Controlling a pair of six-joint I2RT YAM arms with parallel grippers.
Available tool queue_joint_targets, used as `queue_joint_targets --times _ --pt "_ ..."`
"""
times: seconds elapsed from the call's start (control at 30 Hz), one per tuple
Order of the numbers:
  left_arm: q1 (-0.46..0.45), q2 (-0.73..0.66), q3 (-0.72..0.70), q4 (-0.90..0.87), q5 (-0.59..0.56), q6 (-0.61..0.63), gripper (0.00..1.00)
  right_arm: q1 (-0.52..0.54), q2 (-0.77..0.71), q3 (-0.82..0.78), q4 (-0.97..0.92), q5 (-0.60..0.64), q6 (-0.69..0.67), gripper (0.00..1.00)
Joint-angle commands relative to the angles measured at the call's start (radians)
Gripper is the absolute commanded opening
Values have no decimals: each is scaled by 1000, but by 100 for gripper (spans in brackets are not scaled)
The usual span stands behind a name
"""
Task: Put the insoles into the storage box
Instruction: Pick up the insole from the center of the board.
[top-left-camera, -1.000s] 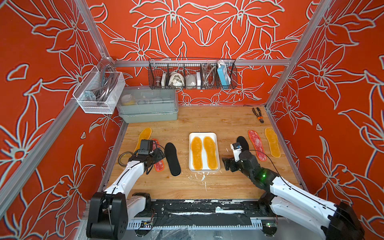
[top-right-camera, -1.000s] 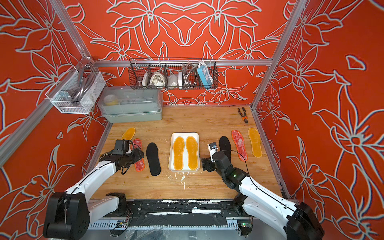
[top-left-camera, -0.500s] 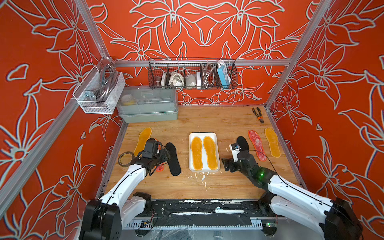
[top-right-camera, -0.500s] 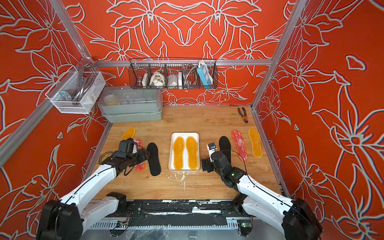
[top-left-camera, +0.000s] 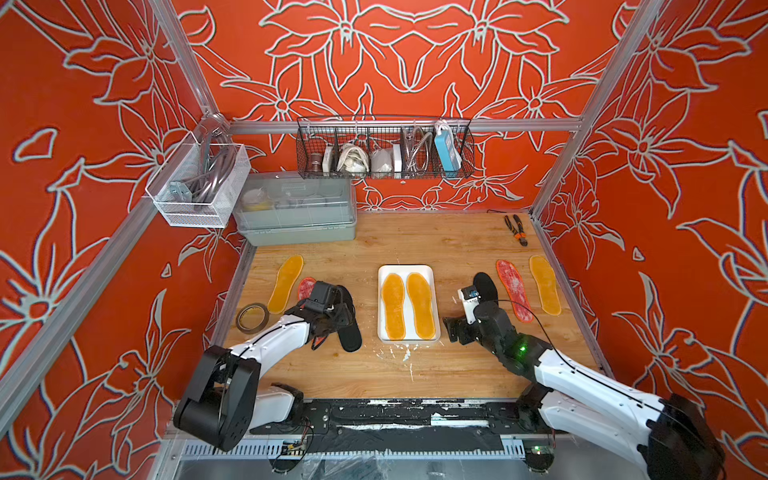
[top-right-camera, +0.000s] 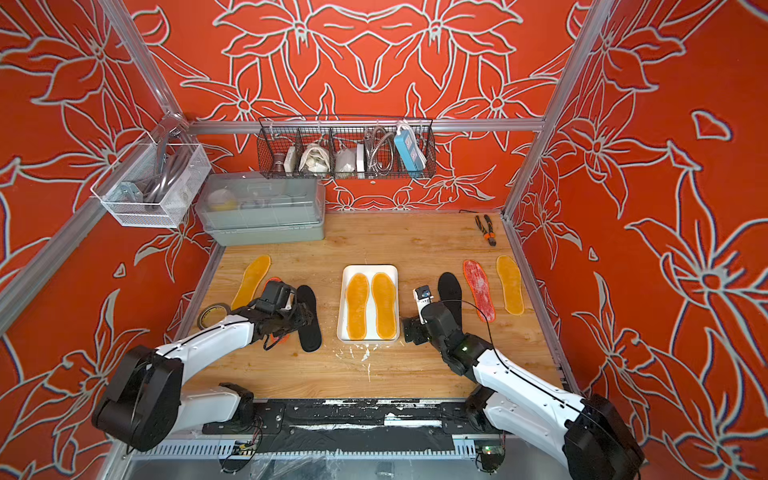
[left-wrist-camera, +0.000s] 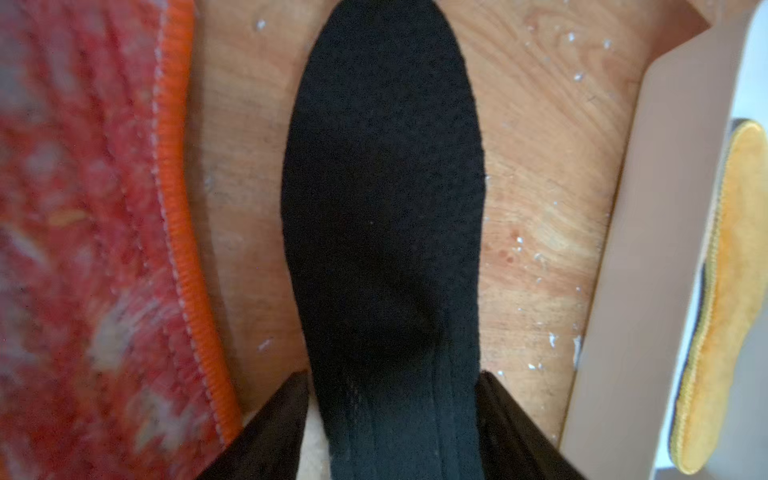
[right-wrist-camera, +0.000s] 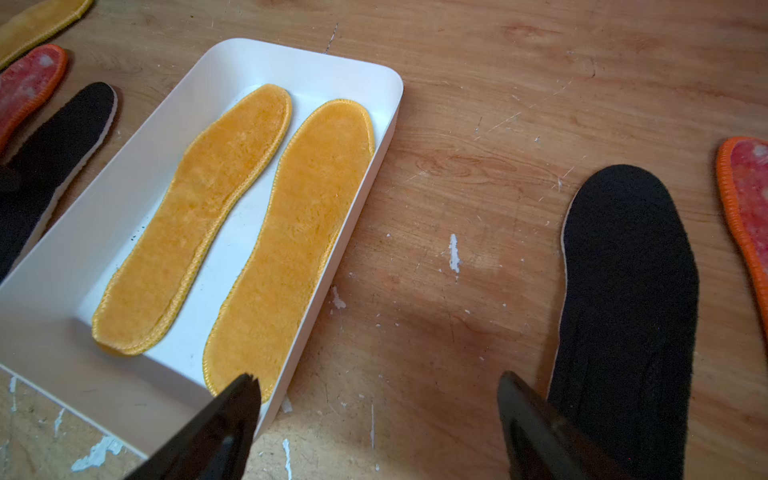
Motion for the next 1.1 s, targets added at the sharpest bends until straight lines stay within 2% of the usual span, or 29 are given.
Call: queue_joint_targets --times 0.0,0.13,0.2,0.37,0.5,0.73,1.07 --pt "-4 27 5 22 -30 -9 64 4 -11 4 5 3 -2 92" --pt "-5 68 12 39 -24 -7 64 4 -18 0 7 3 -2 92" --pt "-5 84 18 50 -19 -2 56 4 -21 0 8 3 -2 92" --pt "-11 112 48 36 -44 24 21 4 -25 -2 6 6 -2 92" --pt "-11 121 62 22 -49 40 2 3 -33 -4 6 9 -2 92" --pt "-11 59 45 36 -6 48 0 4 -42 -8 8 18 0 93" --pt "-2 -86 -2 59 66 -7 0 4 -44 -9 5 23 3 93"
